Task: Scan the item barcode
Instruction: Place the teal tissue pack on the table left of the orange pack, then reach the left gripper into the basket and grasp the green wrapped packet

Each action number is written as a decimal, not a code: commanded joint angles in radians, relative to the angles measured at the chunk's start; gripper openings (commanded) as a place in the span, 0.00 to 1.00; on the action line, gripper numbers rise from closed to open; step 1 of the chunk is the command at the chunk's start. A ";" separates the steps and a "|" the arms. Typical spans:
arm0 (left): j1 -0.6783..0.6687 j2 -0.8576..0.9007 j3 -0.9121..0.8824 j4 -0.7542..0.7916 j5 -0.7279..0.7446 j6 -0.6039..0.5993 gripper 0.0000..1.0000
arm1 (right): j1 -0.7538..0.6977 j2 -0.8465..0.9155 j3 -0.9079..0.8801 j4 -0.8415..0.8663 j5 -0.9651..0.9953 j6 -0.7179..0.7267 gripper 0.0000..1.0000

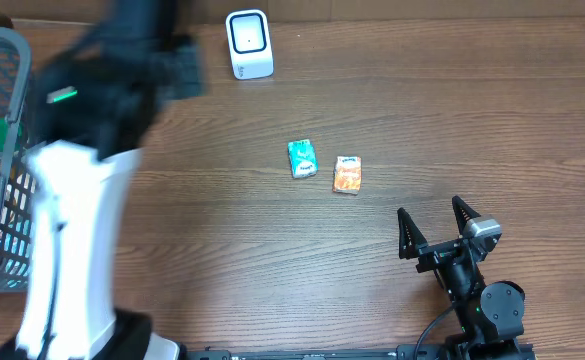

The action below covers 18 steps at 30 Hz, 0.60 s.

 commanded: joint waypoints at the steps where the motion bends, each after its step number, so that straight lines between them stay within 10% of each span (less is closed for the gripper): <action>1: 0.161 -0.043 0.012 -0.034 0.020 -0.045 0.64 | -0.002 -0.010 -0.011 0.004 0.002 0.004 1.00; 18: 0.856 0.060 -0.207 -0.019 0.293 -0.017 0.63 | -0.002 -0.010 -0.011 0.004 0.002 0.004 1.00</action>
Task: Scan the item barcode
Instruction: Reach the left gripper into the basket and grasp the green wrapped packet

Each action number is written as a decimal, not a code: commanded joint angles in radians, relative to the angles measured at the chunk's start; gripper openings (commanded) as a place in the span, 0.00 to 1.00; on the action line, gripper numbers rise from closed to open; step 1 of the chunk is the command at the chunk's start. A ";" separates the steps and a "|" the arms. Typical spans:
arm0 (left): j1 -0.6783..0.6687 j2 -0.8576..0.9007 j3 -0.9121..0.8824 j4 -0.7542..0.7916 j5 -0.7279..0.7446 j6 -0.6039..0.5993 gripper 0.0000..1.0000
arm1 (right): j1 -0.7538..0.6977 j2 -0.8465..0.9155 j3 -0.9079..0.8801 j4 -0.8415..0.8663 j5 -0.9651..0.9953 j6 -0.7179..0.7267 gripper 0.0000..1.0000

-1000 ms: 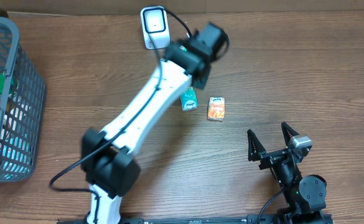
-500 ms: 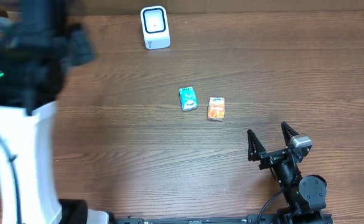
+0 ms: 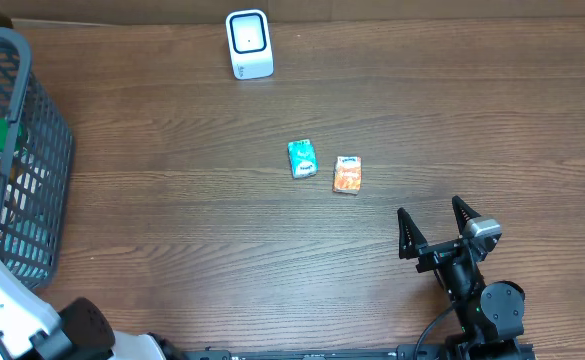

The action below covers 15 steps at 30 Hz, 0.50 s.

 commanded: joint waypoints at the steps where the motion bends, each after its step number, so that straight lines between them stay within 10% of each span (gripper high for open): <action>1: 0.053 0.046 -0.092 0.018 0.037 0.007 0.63 | -0.002 -0.010 -0.011 0.004 0.002 0.004 1.00; 15: 0.193 0.166 -0.488 0.279 0.008 0.158 0.81 | -0.002 -0.010 -0.011 0.004 0.002 0.004 1.00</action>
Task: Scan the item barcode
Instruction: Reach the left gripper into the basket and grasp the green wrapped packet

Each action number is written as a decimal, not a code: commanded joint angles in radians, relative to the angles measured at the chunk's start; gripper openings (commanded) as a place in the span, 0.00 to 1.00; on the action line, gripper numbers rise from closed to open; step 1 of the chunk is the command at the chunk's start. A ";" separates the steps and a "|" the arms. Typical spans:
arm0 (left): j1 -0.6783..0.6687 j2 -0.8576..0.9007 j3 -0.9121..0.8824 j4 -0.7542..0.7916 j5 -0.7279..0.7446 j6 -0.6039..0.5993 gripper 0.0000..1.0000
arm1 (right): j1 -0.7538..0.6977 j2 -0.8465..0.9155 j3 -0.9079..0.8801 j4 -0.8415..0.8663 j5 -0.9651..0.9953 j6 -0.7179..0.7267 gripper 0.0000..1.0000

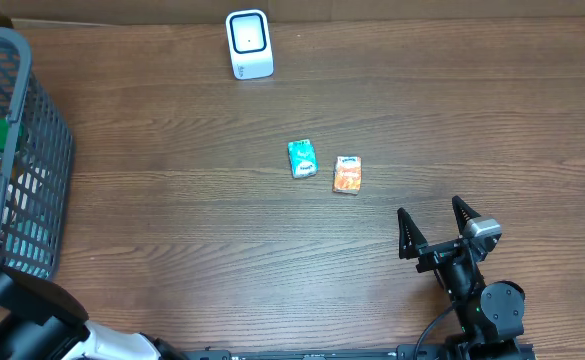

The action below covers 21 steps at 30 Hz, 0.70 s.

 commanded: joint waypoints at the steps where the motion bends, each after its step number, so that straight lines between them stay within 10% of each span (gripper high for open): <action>1: 0.000 0.055 -0.056 0.042 -0.014 0.117 0.81 | -0.002 -0.010 -0.011 0.004 0.002 0.003 1.00; 21: -0.002 0.307 -0.082 0.142 -0.014 0.152 0.58 | -0.002 -0.010 -0.011 0.004 0.002 0.003 1.00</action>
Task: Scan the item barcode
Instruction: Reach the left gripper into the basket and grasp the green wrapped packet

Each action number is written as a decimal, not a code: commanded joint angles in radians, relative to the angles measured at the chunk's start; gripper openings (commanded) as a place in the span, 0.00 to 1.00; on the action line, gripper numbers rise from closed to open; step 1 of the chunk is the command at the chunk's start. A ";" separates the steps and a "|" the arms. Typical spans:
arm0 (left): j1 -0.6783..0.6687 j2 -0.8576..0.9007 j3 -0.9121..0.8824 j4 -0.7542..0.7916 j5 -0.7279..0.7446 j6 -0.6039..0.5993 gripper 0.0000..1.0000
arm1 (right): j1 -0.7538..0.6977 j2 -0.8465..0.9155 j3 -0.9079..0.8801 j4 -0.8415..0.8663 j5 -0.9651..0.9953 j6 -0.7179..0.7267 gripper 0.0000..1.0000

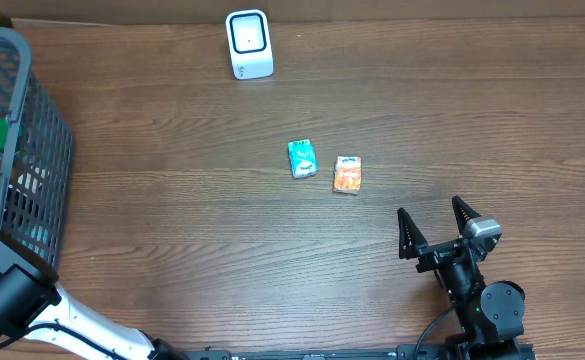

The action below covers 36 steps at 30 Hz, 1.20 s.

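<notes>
A white barcode scanner (249,43) stands upright at the back of the table. Two small packs lie side by side mid-table: a teal one (302,158) and an orange one (347,174). My right gripper (430,208) rests near the front right, open and empty, its fingers pointing toward the packs from well short of them. Only my left arm (7,290) shows, at the front left corner beside the basket. It runs off the left edge, so its gripper is out of view.
A grey wire basket (37,120) fills the left edge, with a green-topped item and other goods inside. The table's back edge runs just behind the scanner.
My left arm has shifted a little at the front left corner, its dark link now reaching up along the basket's front. The packs, scanner and right gripper have not moved.
My left arm first stretched, blurred, high over the table's left side beside the basket. Then it had dropped back to the front left corner, where it has stayed low by the basket. The packs and right gripper stayed still throughout.
</notes>
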 commanded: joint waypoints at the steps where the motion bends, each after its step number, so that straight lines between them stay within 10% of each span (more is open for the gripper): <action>1: -0.002 0.026 -0.011 0.010 0.010 0.022 0.55 | -0.002 -0.010 -0.011 0.005 0.002 0.004 1.00; 4: -0.002 0.026 -0.012 0.008 0.011 0.023 0.40 | -0.002 -0.010 -0.011 0.005 0.002 0.004 1.00; 7: -0.002 0.026 -0.012 0.001 0.013 0.023 0.04 | -0.002 -0.010 -0.011 0.005 0.002 0.004 1.00; 26: -0.003 -0.212 0.329 -0.218 0.020 -0.054 0.04 | -0.002 -0.010 -0.011 0.005 0.002 0.004 1.00; 36: -0.078 -0.531 0.411 -0.175 0.261 -0.106 0.04 | -0.002 -0.010 -0.011 0.005 0.002 0.004 1.00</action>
